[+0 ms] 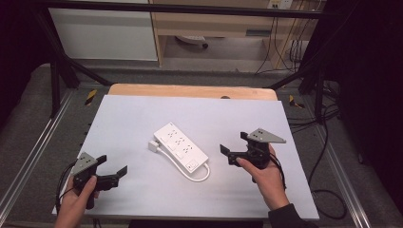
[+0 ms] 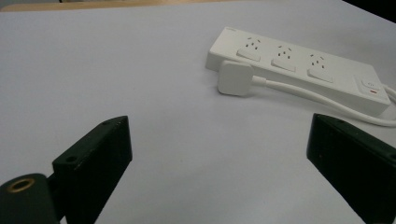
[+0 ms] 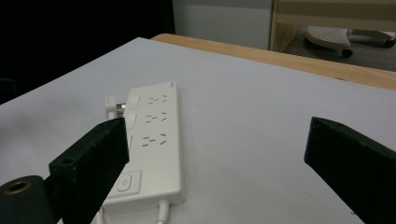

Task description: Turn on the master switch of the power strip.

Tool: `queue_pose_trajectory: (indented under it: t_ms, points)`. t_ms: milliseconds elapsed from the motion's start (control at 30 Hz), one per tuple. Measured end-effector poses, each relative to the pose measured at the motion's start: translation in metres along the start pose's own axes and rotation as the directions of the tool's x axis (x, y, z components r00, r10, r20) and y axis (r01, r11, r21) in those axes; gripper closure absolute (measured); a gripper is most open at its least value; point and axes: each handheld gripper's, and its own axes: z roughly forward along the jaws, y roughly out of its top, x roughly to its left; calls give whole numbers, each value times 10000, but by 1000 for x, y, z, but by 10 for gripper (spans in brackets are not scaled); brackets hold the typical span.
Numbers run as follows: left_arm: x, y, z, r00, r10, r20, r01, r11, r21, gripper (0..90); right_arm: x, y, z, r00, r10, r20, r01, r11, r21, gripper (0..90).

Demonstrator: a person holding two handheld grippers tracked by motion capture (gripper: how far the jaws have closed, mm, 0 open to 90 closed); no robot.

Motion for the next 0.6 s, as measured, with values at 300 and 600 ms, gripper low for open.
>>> queue_pose_trajectory:
  t_ms: [300,600]
  points:
    - [0,0,0,10000,26,13,-26,10000,-16,68,8,7,7,9997,-8,-260,4,9999,-159,158]
    - [0,0,0,10000,52,47,-52,10000,-10,68,18,9,16,9992,-216,-337,216,9998,12,315]
